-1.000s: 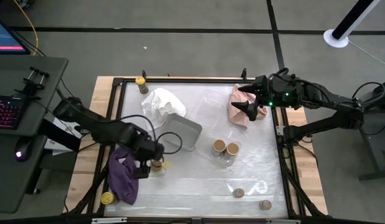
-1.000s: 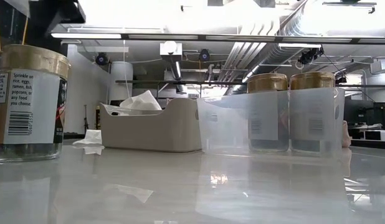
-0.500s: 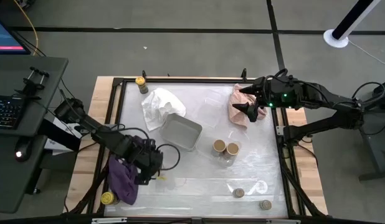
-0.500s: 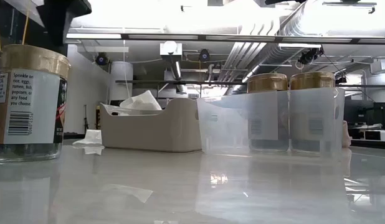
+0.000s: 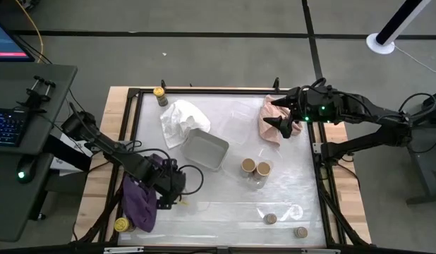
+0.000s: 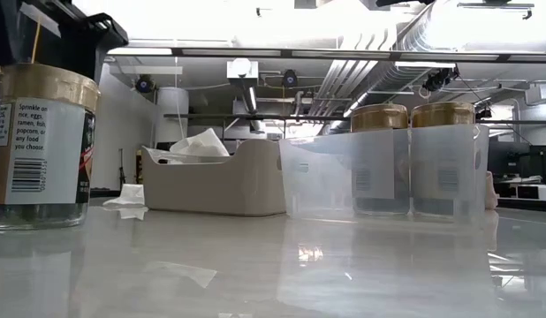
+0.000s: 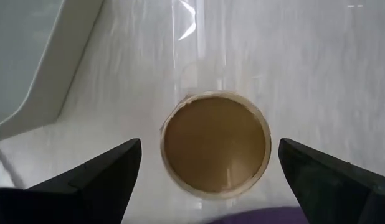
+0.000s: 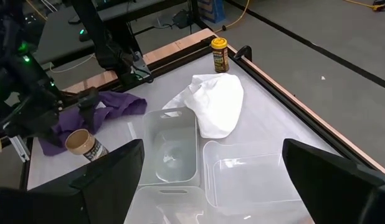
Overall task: Sort spices by type
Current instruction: Put the gold seasoning bottle into the bottom transparent bin
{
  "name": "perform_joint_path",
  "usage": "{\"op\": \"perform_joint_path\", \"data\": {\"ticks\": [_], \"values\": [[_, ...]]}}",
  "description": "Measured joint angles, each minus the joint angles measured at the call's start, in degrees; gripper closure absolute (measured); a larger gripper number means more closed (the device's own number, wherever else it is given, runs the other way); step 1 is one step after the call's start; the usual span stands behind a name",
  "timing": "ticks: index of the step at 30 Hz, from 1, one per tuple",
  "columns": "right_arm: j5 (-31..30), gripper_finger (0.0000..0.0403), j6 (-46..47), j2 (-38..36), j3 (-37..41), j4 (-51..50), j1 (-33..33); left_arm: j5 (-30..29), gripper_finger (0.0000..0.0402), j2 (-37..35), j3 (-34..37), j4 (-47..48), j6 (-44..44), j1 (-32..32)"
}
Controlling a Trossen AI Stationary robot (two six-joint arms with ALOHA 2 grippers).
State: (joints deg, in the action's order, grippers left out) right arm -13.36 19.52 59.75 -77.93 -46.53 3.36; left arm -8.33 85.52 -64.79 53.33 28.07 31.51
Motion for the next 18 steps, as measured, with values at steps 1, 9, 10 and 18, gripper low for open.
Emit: {"op": "perform_joint_path", "data": {"ticks": [1,9,10,18], "values": [[0.0,0.0025,0.1,0.0,0.0,0.0,0.0,-0.2,0.0036,0.0,0.4,-0.8,-0.3,0.0],[0.0,0.0025,0.1,0.0,0.0,0.0,0.0,-0.2,0.0037,0.0,4.8,-3.9,0.7,-0.1],[0.0,0.0025,0.1,0.0,0.0,0.0,0.0,-0.5,0.0037,0.0,5.0,-4.1,0.8,-0.1],[0.0,0.0025,0.1,0.0,0.0,0.0,0.0,-2.5,0.0049,0.0,5.0,-6.7,0.4,-0.1]]}}
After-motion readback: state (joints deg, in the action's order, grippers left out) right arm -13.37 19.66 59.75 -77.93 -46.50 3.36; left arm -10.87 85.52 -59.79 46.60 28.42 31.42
